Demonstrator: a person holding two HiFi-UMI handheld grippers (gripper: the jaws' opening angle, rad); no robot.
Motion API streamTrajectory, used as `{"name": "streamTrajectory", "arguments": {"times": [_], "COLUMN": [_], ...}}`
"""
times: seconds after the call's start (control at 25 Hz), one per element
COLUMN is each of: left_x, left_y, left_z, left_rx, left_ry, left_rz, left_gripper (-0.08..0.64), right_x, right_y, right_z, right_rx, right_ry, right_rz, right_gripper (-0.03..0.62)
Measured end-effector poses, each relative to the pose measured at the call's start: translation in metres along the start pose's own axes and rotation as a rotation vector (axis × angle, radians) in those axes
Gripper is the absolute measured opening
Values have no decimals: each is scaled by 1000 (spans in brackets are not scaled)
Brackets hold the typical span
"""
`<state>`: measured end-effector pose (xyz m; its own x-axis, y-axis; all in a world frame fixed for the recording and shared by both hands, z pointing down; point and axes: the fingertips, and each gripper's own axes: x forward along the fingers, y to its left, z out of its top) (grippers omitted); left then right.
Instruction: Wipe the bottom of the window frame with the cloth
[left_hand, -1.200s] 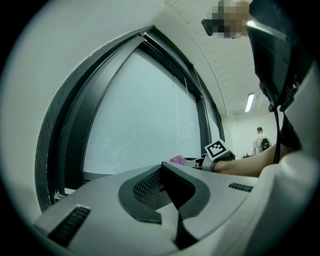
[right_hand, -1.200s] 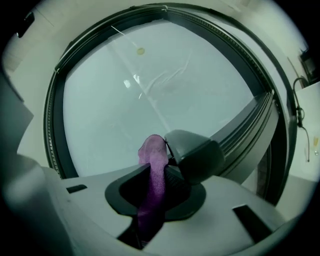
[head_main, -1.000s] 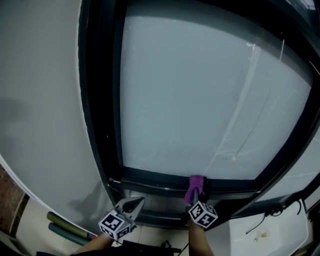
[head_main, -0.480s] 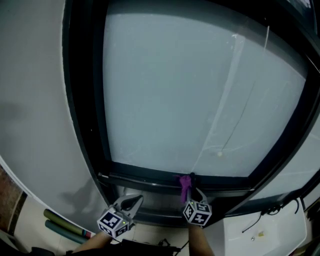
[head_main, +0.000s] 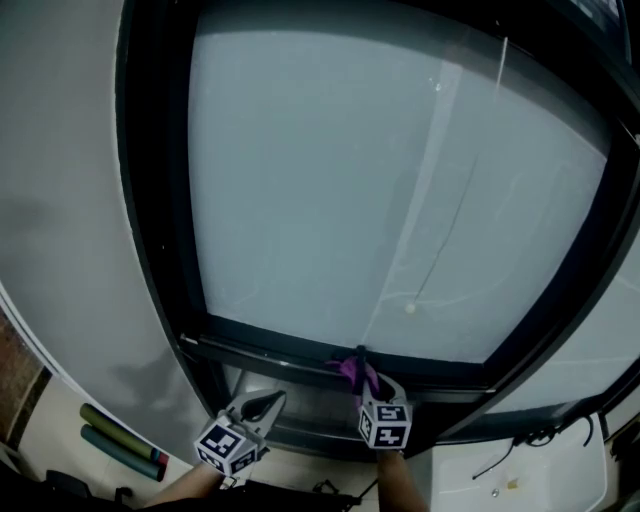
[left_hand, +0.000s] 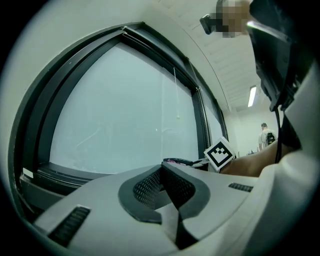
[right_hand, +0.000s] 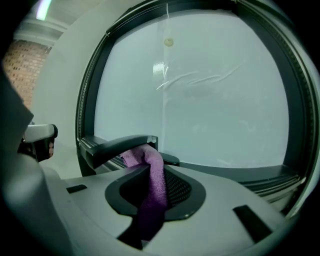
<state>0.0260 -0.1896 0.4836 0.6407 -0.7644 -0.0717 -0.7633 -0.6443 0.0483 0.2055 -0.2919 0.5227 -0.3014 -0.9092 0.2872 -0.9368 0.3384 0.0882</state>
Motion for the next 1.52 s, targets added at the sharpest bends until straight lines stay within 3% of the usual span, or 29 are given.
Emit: {"name": "streamTrajectory", "arguments": {"times": [0.24,0.44,0.6,0.88,1.04,1.2,1.52], "left_x": [2,3,10,36,45,53,61], "left_y": [-10,-11,-3,-1,4,7,12], "left_z": [-1,-2,4,13,10,7,10], "left_rx": [10,30,-15,7,2,-5,-44], "left_ry": [-5,9,9,4,-11,-17,-8], "left_rz": [64,43,29,-67,-92,-127,-194], "left_gripper": [2,2,2,2,2,2,2], "right_x": [-2,1,4,3,9,11,6], "right_y": [-24,-38,-40,-60,-42,-36,-58], "right_z": [0,8,15,23,24,23,3], "right_rx": [-19,-14,-5,33,-33,-121,-119], "right_ry": [39,62,79,88,128,166,262], "right_rz": [6,-20,-39,-117,-79,-107,-185], "right_gripper": [78,78,78,78,78,78,78]}}
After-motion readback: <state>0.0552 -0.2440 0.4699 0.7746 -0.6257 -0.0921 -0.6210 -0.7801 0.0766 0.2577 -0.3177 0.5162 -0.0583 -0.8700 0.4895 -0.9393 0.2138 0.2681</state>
